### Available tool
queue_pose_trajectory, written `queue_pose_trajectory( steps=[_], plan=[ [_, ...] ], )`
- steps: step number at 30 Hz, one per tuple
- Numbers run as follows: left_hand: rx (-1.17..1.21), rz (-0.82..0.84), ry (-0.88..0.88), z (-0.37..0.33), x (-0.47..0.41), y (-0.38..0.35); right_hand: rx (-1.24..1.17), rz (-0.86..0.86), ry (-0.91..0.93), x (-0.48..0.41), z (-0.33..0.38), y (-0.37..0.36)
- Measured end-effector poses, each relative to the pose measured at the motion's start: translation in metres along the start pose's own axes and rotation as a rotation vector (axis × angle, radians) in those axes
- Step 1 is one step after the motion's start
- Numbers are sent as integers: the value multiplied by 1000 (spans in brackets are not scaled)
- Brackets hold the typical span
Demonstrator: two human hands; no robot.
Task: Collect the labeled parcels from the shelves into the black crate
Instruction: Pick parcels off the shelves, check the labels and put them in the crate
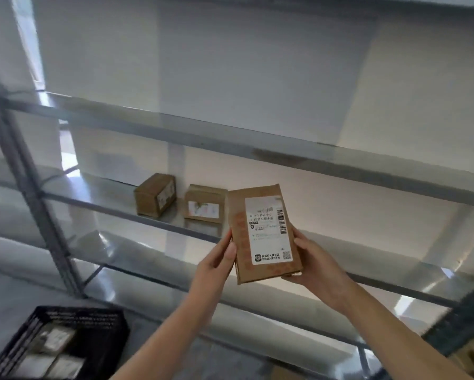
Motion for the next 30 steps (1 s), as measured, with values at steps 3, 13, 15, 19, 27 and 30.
queue_pose_trajectory(
  steps=[3,13,15,19,27,30],
  plan=[
    [42,-135,-9,1,19,95,25,118,-61,-47,-24,-83],
    [44,-403,-95,0,111,326,33,471,-98,-124,-83,-324],
    [18,-457,-87,0,130,356,58,548,-104,-133,-92,-359],
    [-7,-613,-53,-1,161,405,78,697,-126,-153,-112,-410],
    [-115,-851,42,-4,168,454,39,888,-198,-212,-141,-459],
    [-187,-847,31,-9,152,463,104,952,-206,-240,-148,-470]
  ],
)
Point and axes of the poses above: each hand's wrist, its own x-axis away from the middle knuckle, its own y-axis out of the back of the hand, z = x × y, the point moved 6 cm from there along -x, towards the middle knuckle, and after that the axes turned 12 degrees about y, right-handed, at the moved point
